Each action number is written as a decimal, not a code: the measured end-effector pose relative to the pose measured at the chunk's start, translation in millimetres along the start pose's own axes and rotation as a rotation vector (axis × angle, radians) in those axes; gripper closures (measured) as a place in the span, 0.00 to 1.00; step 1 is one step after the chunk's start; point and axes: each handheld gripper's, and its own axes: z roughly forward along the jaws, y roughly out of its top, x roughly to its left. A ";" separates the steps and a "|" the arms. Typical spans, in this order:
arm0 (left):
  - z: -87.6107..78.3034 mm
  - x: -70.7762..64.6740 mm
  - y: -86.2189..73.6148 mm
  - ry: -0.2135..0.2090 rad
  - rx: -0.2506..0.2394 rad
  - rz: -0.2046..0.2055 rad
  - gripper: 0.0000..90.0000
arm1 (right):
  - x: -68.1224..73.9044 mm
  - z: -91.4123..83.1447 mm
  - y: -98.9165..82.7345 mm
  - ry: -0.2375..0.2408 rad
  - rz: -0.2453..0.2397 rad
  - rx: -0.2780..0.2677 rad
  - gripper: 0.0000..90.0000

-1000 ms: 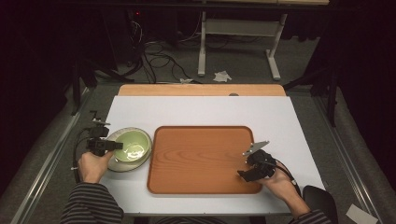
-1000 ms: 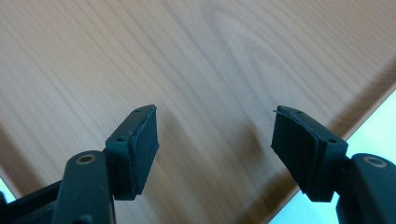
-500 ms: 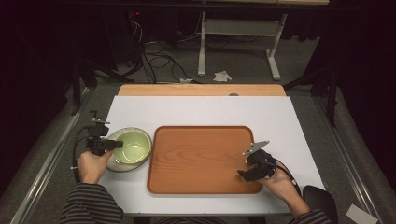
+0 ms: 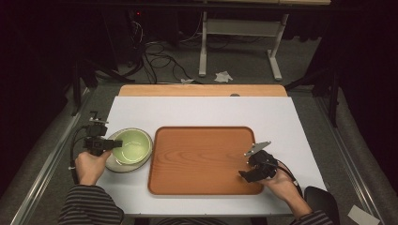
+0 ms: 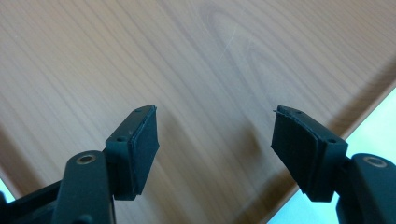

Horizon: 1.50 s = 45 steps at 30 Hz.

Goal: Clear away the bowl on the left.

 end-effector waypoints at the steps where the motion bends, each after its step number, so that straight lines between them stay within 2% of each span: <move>1: -1.5 -0.2 -0.1 -0.009 -0.009 -0.005 0.93 | 0.0 0.1 0.1 0.000 0.000 0.000 0.37; 3: -4.3 -1.0 0.1 -0.021 -0.022 -0.002 0.93 | -0.3 0.7 0.1 -0.001 -0.001 0.002 0.37; 5: -6.5 -3.8 0.5 -0.015 -0.041 0.007 0.93 | -0.3 0.6 0.1 -0.002 0.000 0.002 0.37; 12: -11.9 -14.0 2.1 -0.031 -0.067 0.035 0.93 | -0.3 0.4 0.2 0.000 0.002 0.002 0.37; 22: -13.6 -27.0 4.1 -0.071 -0.065 0.069 0.93 | -0.3 0.3 0.2 -0.001 0.002 0.001 0.37; 38: -9.4 -55.2 8.6 -0.123 -0.041 0.148 0.93 | -0.7 -0.2 -0.1 -0.002 0.002 -0.001 0.37; 45: -8.7 -60.6 10.0 -0.137 -0.041 0.154 0.93 | -0.8 0.0 0.0 -0.003 0.001 0.001 0.37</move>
